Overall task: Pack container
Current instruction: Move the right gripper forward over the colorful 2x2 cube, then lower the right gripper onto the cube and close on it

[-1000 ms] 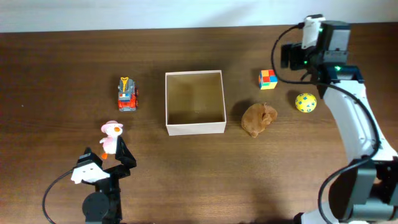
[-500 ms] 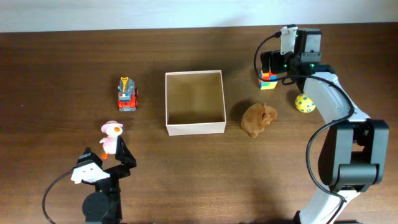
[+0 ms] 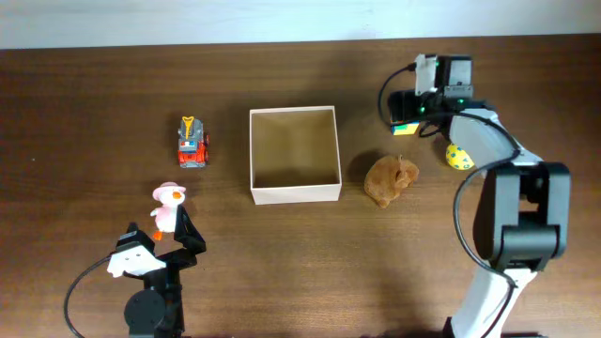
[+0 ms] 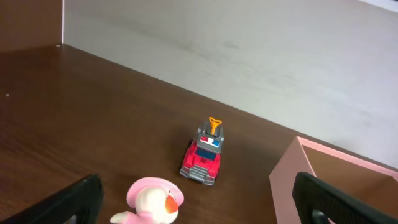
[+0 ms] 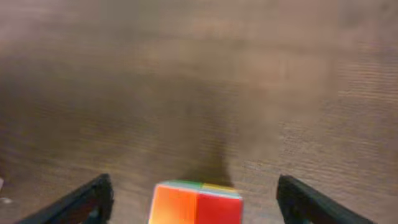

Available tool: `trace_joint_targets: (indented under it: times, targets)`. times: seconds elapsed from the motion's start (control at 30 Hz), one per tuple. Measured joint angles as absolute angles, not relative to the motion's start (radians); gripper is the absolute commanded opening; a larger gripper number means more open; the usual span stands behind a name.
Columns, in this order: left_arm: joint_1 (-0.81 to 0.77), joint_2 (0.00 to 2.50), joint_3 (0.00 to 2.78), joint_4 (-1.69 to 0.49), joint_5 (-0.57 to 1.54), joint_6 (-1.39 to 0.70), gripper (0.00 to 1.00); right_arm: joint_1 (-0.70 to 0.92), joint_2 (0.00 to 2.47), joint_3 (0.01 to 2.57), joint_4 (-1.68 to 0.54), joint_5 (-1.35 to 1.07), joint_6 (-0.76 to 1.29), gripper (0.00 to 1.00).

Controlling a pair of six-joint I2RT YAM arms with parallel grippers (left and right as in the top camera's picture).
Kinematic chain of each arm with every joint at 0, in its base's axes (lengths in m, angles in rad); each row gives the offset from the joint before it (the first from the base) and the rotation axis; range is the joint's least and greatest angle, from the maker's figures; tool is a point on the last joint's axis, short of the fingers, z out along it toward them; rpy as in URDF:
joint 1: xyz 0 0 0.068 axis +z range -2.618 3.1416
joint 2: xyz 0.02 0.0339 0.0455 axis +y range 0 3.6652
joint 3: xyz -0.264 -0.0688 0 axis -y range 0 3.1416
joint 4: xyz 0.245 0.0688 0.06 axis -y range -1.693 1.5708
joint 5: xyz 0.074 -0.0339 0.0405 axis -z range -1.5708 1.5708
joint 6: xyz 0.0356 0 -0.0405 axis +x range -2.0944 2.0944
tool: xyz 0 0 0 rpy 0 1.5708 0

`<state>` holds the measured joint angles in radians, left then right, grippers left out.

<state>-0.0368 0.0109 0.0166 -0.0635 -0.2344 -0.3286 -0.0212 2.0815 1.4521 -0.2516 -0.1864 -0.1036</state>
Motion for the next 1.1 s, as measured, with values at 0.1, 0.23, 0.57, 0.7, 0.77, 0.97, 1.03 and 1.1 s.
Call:
trace_joint_targets:
  times: [0.1, 0.23, 0.57, 0.7, 0.77, 0.97, 1.03, 1.1]
  targets:
    - [-0.037, 0.011, 0.017, -0.064, -0.234, -0.329, 0.99, -0.020, 2.087, 1.452, -0.255, -0.186, -0.104, 0.79]
    - [-0.037, 0.011, 0.017, -0.064, -0.234, -0.329, 0.99, -0.020, 2.087, 1.452, -0.276, -0.186, -0.102, 0.79]
    - [-0.037, 0.011, 0.017, -0.064, -0.234, -0.329, 0.99, -0.019, 2.090, 1.452, -0.306, -0.186, -0.102, 0.91]
    - [-0.037, 0.011, 0.017, -0.064, -0.234, -0.329, 0.99, -0.019, 2.110, 1.452, -0.312, -0.186, -0.103, 0.93]
    - [-0.037, 0.011, 0.017, -0.064, -0.234, -0.329, 0.99, -0.019, 2.119, 1.452, -0.314, -0.186, -0.103, 0.93]
    - [-0.037, 0.011, 0.017, -0.064, -0.234, -0.329, 0.99, -0.019, 2.127, 1.452, -0.290, -0.186, -0.105, 0.87]
    - [-0.037, 0.011, 0.017, -0.064, -0.234, -0.329, 0.99, -0.019, 2.127, 1.452, -0.292, -0.186, -0.104, 0.86]
    - [-0.037, 0.011, 0.017, -0.064, -0.234, -0.329, 0.99, -0.019, 2.127, 1.452, -0.297, -0.186, -0.104, 0.84]
